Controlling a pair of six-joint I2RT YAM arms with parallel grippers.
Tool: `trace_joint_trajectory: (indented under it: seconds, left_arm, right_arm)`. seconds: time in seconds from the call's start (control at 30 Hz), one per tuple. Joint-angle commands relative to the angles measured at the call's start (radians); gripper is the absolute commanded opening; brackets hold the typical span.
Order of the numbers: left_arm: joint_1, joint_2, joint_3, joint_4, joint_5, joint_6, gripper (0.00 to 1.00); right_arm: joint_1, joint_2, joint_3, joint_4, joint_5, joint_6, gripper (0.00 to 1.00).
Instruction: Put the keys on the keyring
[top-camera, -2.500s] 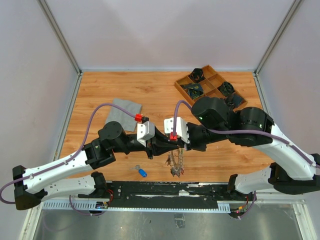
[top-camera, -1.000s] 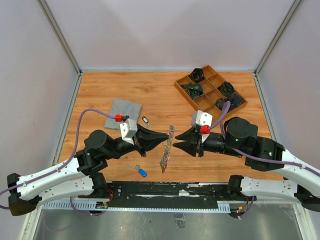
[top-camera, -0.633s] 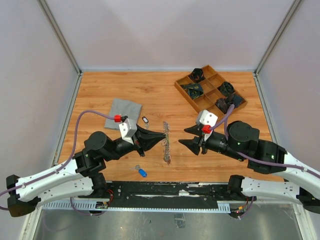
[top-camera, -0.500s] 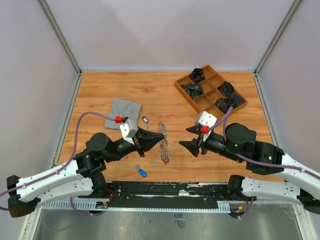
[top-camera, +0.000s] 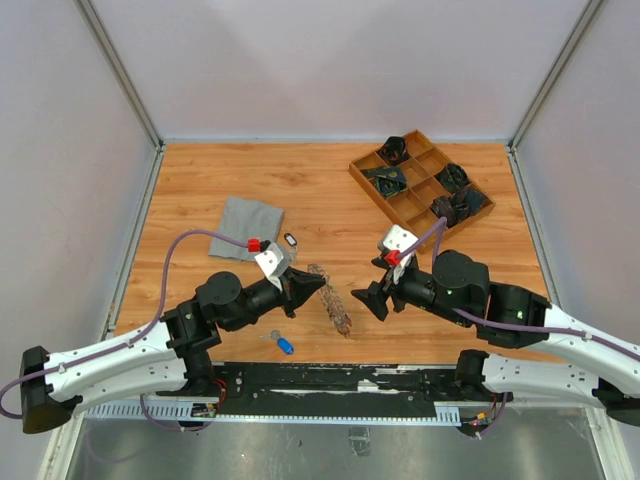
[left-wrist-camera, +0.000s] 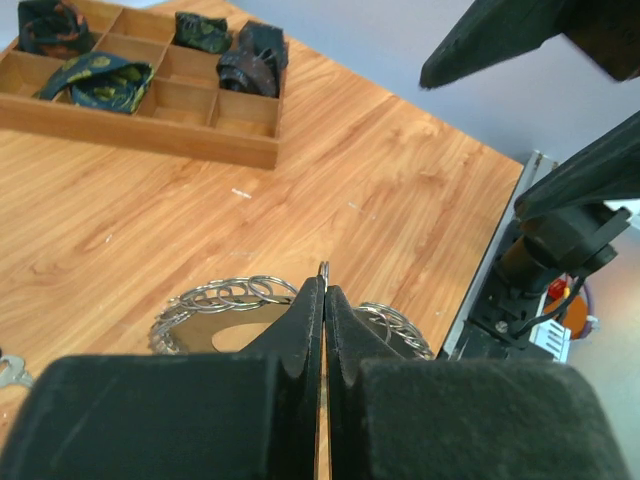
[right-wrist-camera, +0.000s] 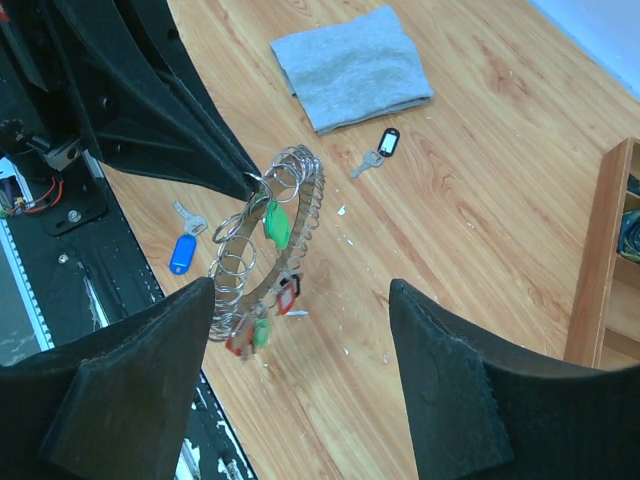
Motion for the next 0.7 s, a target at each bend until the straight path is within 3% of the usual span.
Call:
trace_joint_trajectory:
  seconds: [0.0,0.2,0.33,0.57,0.67]
  left_arm:
    - [0.032,0.003,-0.035,0.115,-0.035,-0.043,0.01]
    - [0.070,0.144,0.010,0.295,0.122,-0.025,0.00]
    - [0.072,0.172,0.037,0.343,0.243,0.004,0.01]
    - [0.072,0.110,0.020,0.399,0.381,-0.014,0.01]
    - [0.072,0.092,0.023,0.416,0.432,-0.026,0.00]
  right_arm:
    - [-0.004,-0.019,0.005,0.010,0.044,0.022,0.71]
    - [-0.004,-0.028,0.016,-0.067,0.068,0.036,0.70]
    - [-0.004,-0.056,-0.003,-0.088,0.032,-0.008,0.64]
    - [-0.003,-0.147,-0.058,-0.005,-0.057,-0.114,0.40]
    - [-0.004,-0.176,-0.071,0.025,-0.132,-0.145,0.35]
